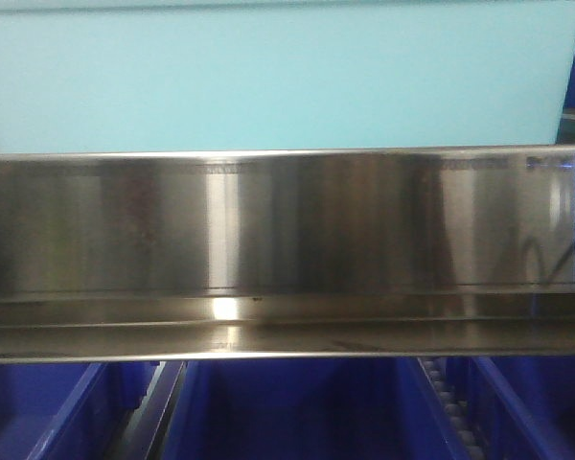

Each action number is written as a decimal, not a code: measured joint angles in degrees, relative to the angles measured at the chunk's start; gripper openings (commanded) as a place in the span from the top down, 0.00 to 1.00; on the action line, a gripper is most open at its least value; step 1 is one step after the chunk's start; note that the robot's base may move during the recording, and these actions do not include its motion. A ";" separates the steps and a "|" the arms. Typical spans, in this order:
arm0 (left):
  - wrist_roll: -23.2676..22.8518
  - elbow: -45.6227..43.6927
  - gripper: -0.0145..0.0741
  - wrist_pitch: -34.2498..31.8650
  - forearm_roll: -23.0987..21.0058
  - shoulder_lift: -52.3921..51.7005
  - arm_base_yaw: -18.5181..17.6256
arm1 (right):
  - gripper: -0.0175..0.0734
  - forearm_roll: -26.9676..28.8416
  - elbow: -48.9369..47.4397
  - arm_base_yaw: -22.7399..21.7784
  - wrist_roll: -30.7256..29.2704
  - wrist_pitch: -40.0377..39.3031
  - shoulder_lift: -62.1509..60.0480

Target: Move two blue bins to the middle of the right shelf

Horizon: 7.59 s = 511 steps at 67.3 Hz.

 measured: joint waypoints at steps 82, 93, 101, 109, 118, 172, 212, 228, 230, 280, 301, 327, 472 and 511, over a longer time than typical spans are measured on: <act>0.00 -17.46 0.96 14.72 0.11 4.77 0.00 | 0.99 0.00 -17.72 0.00 0.00 10.25 4.40; 0.00 -28.85 0.96 18.39 0.11 15.05 0.00 | 0.99 0.00 -27.29 0.00 0.00 13.94 14.10; 0.00 -38.08 0.96 22.13 0.11 24.96 0.00 | 0.99 0.00 -35.61 0.00 0.00 16.63 23.25; 0.00 -46.89 0.96 28.69 0.24 34.31 0.00 | 0.99 0.00 -43.90 0.00 0.00 21.02 32.00; 0.00 -54.11 0.96 32.58 0.56 43.18 0.00 | 0.99 0.00 -52.38 0.00 0.00 25.89 41.00; -17.13 -80.07 0.96 47.58 9.75 72.72 -13.12 | 0.96 -7.09 -82.33 14.50 14.32 54.43 75.23; -21.06 -84.92 0.53 52.84 10.28 81.47 -20.60 | 0.44 -5.74 -86.86 19.44 15.54 58.06 86.20; -23.52 -85.05 0.55 55.29 9.57 84.63 -20.60 | 0.48 -4.29 -87.01 19.44 15.54 57.32 89.28; -23.52 -85.05 0.55 55.66 9.44 85.08 -20.60 | 0.48 -4.00 -87.01 19.44 15.54 57.32 89.66; -23.76 -85.05 0.60 61.22 6.57 88.61 -20.60 | 0.48 -2.99 -87.01 19.44 15.54 58.77 94.02; -23.76 -85.05 0.60 60.88 6.57 89.96 -20.60 | 0.48 -2.77 -87.01 19.44 15.54 62.09 94.02; -23.76 -85.05 0.60 61.77 5.50 90.87 -20.60 | 0.59 -2.33 -87.01 19.44 15.54 63.18 93.11; -23.39 -103.70 0.96 51.77 15.74 85.80 -21.02 | 0.98 -13.38 -100.49 22.92 16.53 43.10 86.92; -23.39 -103.70 0.96 51.77 15.74 85.80 -21.02 | 0.98 -13.38 -100.49 22.92 16.53 43.00 86.92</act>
